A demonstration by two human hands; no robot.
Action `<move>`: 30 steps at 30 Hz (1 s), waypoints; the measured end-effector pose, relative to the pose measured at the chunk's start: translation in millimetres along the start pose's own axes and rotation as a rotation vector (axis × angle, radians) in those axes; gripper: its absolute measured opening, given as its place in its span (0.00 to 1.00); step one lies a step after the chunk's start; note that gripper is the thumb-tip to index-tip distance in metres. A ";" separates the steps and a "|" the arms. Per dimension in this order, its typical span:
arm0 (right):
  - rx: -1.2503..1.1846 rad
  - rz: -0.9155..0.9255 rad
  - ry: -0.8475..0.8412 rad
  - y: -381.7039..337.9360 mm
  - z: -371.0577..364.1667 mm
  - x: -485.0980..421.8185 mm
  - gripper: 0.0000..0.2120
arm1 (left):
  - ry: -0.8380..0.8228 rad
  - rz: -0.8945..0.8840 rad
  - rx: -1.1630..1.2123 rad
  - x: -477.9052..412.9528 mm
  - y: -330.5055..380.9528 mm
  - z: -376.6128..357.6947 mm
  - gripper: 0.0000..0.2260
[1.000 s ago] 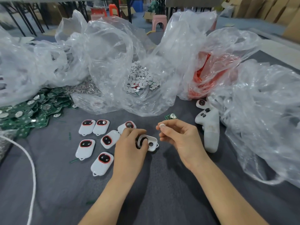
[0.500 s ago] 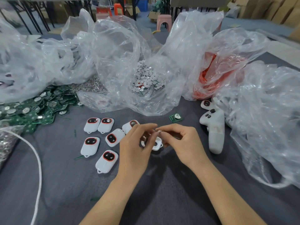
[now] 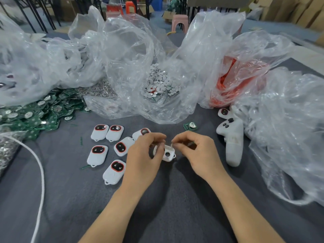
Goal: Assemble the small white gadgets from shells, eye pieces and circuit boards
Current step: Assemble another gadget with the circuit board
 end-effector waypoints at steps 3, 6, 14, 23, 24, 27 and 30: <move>0.212 0.035 -0.088 2.1 -4.5 -2.3 0.07 | -0.069 0.008 -0.148 -3.1 -7.5 4.0 0.13; 0.248 0.033 -0.134 4.4 -10.7 -3.5 0.07 | -0.140 0.017 -0.224 -4.2 -10.4 2.2 0.12; 0.311 0.024 -0.138 5.3 -14.5 -4.6 0.08 | -0.145 0.048 -0.184 -6.0 -8.9 1.9 0.12; 0.283 -0.036 -0.201 3.3 -16.5 -12.4 0.12 | -0.147 0.075 -0.164 -5.4 -8.3 2.5 0.11; 0.315 -0.032 -0.232 1.4 -16.2 -15.3 0.12 | -0.148 0.075 -0.163 -5.1 -8.1 2.3 0.12; 0.472 -0.044 -0.379 -10.0 -14.8 -31.3 0.10 | -0.143 0.071 -0.153 -4.4 -8.8 1.3 0.13; 0.716 -0.090 -0.599 -26.6 -16.0 -53.1 0.06 | -0.134 0.071 -0.149 -3.9 -10.1 -0.2 0.15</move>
Point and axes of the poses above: each hand's wrist, its own x-axis away from the middle knuckle, its own z-axis out of the back of the hand, y = z × x, the point moved 2 cm from there along -x, towards the middle knuckle, and after that the axes turned 12 degrees about x, right-handed, at the moved point
